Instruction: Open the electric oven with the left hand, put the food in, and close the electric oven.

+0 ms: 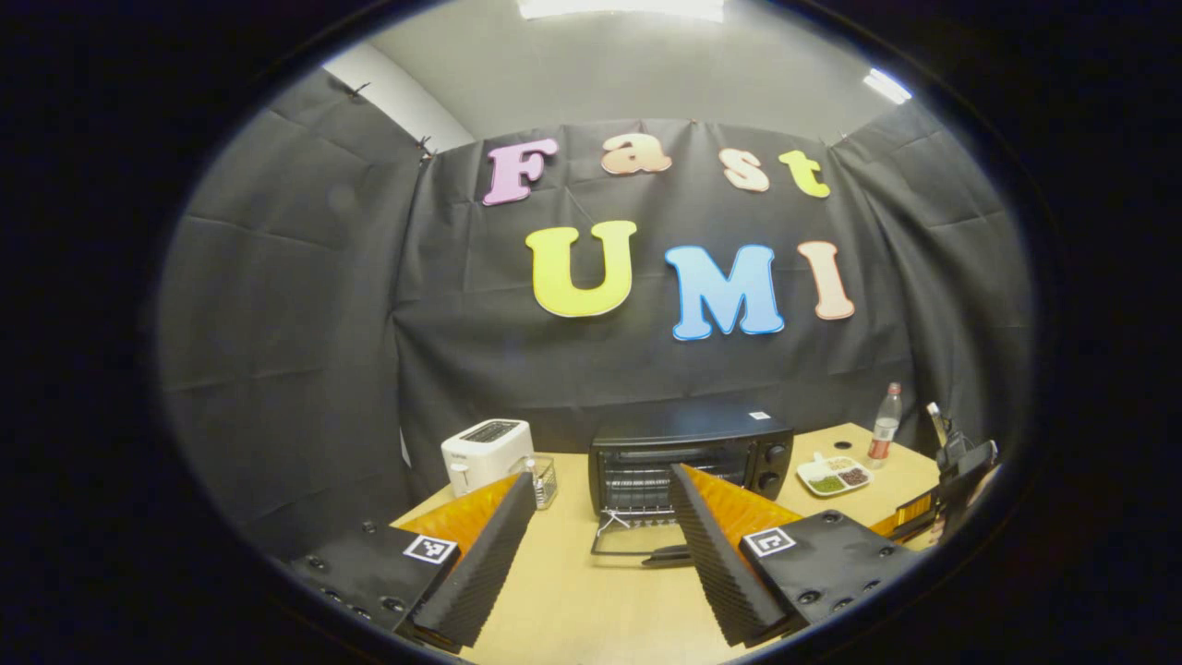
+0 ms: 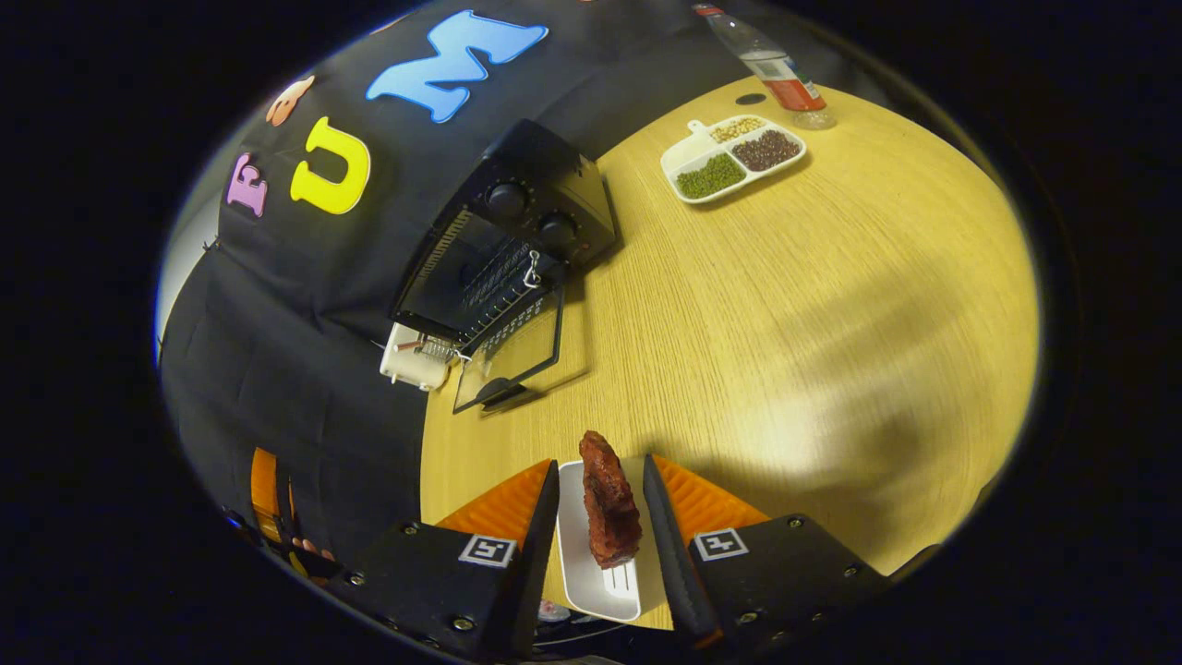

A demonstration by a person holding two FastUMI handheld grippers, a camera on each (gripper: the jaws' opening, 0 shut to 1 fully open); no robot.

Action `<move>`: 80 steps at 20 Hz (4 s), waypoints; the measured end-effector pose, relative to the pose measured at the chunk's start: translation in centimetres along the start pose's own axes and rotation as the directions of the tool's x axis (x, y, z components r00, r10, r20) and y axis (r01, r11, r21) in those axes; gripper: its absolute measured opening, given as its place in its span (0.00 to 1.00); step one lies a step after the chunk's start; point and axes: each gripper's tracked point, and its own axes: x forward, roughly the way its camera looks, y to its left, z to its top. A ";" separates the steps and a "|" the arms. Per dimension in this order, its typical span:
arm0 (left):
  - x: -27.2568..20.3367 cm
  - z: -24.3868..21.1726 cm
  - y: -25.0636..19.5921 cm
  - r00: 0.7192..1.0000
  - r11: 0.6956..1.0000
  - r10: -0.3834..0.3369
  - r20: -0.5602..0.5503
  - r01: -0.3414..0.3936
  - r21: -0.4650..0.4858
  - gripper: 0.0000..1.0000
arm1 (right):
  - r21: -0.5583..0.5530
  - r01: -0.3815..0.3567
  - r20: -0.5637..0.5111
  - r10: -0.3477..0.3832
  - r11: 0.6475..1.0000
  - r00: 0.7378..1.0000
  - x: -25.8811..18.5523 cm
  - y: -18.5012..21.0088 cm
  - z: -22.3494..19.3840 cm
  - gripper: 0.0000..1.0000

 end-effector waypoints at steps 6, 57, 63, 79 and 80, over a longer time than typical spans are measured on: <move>-0.8 0.0 1.6 0.999 0.999 0.032 -0.003 -0.032 0.002 0.90 | -0.008 -0.021 -0.039 0.020 1.000 0.999 0.5 0.1 -1.4 0.27; 5.9 -4.8 13.4 0.992 0.996 0.079 -0.096 -0.074 0.055 0.91 | 0.027 -0.178 0.627 0.122 0.984 0.769 18.2 18.2 18.3 0.04; 5.3 -4.8 13.6 0.990 0.994 0.097 -0.099 -0.091 0.064 1.00 | 0.032 -0.051 0.624 0.020 0.998 0.781 18.9 15.7 18.8 0.24; 8.7 -7.4 1.7 0.984 0.992 -0.123 -0.132 0.122 -0.018 0.97 | -0.281 0.225 0.717 0.048 0.933 0.695 1.3 14.6 17.0 0.98; 8.9 -8.0 0.8 0.979 0.990 -0.142 -0.147 0.141 -0.021 1.00 | -0.290 0.240 0.728 0.050 0.926 0.684 -0.2 14.4 16.8 0.98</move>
